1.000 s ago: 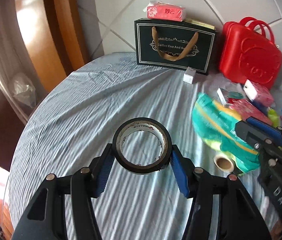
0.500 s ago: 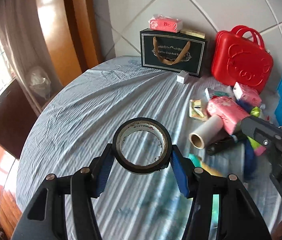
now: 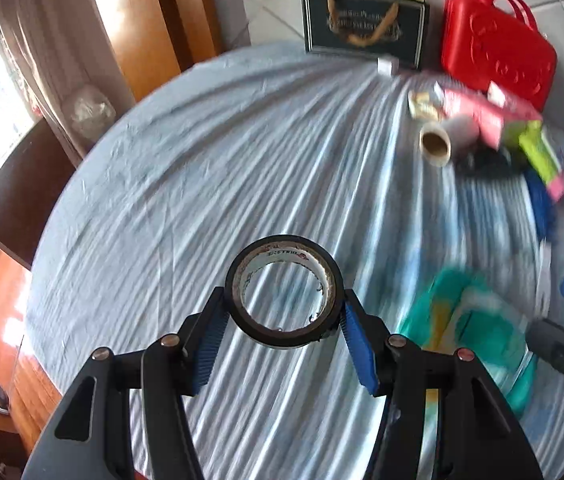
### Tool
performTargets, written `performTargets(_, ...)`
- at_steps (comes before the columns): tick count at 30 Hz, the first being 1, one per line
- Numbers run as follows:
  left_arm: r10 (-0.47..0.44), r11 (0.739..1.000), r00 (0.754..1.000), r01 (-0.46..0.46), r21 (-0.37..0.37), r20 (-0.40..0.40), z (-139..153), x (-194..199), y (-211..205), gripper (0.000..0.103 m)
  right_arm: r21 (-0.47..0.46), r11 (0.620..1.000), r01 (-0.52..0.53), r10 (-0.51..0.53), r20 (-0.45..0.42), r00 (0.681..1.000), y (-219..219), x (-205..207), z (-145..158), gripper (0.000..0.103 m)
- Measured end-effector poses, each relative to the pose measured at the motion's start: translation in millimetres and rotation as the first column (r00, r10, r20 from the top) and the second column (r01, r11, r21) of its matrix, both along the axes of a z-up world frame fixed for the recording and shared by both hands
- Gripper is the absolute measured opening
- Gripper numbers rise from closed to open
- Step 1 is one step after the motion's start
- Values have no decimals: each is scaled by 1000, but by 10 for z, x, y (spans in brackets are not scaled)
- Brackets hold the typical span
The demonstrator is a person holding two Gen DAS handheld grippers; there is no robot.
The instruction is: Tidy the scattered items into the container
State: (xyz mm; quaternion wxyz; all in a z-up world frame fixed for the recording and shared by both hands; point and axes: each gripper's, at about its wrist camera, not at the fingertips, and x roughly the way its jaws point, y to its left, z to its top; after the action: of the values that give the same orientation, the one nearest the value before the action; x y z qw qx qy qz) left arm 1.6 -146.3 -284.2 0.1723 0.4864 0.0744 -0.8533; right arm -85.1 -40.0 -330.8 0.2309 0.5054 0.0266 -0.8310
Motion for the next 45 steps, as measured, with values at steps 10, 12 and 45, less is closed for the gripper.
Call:
performTargets(10,32,999,999,-33,41,37,-393,297,197,55,142,977,-162,160,26,987,-320,120,-517,103)
performTargets(12,41,999,999,-41,26,24,-401,300,239,55,101,982,-159,154,54,987,-273,70,-620,103)
performTargets(45,-82,995,996,83,51,-23,-5,247,332,55,67,998,9,-7,-38,999,-151,395,1,48)
